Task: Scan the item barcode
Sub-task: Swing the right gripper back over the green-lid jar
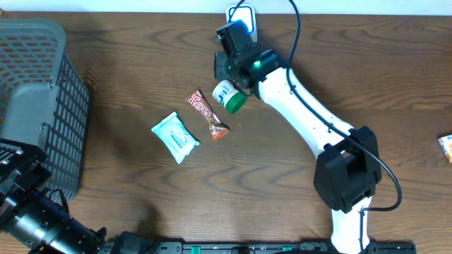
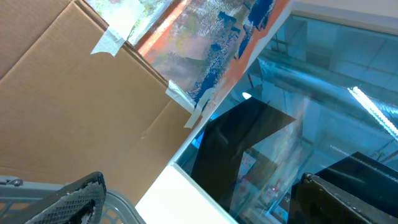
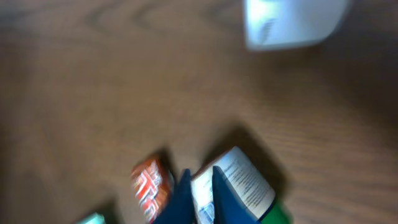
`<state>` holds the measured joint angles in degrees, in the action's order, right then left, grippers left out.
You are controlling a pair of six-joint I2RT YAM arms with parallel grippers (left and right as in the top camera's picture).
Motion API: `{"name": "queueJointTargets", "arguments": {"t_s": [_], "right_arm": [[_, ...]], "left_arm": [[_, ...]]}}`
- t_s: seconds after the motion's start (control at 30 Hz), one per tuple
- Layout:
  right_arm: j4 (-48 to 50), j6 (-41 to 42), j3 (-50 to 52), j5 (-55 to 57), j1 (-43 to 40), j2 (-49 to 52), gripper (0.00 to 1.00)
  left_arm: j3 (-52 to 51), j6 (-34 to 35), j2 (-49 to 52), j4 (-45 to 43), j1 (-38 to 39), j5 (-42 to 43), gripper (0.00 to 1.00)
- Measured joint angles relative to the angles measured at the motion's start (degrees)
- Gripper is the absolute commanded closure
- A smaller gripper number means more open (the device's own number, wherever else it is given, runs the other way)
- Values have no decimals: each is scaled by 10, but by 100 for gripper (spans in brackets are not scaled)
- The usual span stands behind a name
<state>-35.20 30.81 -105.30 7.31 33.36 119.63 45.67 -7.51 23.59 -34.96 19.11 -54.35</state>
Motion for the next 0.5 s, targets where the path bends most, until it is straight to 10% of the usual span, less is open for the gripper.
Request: {"name": "queueJointTargets", "arguments": {"t_s": [0.5], "right_arm": [[126,29,0,83,-8,115,99]], "left_arm": [[0,0,0,4,0,0,2]]}}
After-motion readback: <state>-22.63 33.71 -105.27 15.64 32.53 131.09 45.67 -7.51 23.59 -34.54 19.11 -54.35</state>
